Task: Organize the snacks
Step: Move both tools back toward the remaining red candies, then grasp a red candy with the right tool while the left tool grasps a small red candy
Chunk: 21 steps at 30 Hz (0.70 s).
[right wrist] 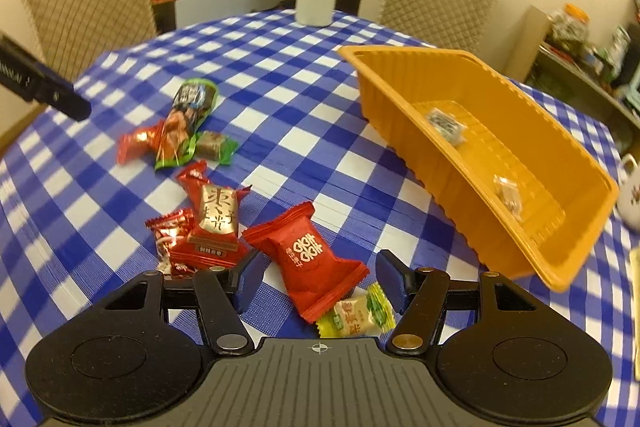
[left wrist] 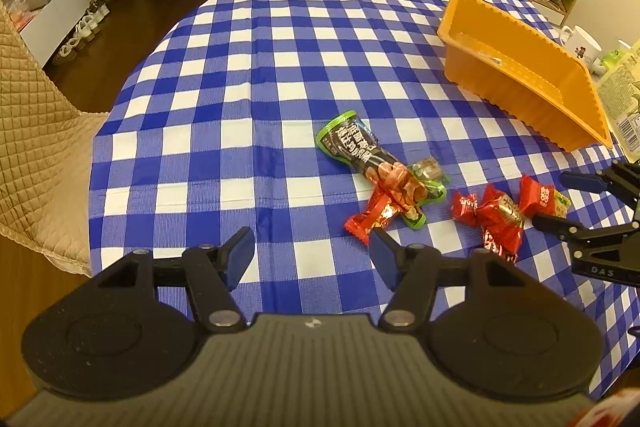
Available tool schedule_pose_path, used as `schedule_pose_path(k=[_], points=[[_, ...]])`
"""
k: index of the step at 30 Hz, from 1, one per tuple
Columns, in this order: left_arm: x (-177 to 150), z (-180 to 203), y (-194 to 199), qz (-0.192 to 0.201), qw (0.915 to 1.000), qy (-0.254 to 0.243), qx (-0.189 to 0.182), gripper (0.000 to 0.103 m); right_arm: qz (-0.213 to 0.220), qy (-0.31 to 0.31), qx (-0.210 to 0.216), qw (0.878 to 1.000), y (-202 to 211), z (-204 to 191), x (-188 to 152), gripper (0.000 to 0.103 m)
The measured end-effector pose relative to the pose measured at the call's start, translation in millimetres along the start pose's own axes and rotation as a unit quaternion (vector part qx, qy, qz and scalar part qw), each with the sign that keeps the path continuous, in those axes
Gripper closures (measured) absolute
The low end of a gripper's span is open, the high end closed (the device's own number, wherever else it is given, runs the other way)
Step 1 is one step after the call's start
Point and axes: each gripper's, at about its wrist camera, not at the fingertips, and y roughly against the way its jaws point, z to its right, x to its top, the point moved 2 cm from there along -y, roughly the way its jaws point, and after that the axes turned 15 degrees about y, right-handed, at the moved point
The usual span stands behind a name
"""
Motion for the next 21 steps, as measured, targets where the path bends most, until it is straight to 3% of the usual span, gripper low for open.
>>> schedule_pose_path(k=[2, 5, 16, 21], points=[[-1.1, -1.3, -0.7, -0.001, 1.0000, 0.000, 0.002, 0.043, -0.003, 0.017, 0.003, 1.000, -5.4, -1.9, 1.7, 0.051], [-1.6, -2.7, -1.9, -0.003, 1.0000, 0.001, 0.002, 0.043, -0.006, 0.035, 0.001, 0.999, -12.7, -4.2, 4.8, 0.055], [-2.0, 0.9, -7.2, -0.008, 0.9999, -0.014, -0.004, 0.043, -0.014, 0.061, 0.001, 0.998, -24.7, -7.7, 23.0, 0.055], [-1.3, 1.2, -10.2, -0.009, 0.9998, -0.019, -0.007, 0.043, -0.018, 0.071, 0.023, 0.997, -28.5, -9.0, 29.6, 0.055]])
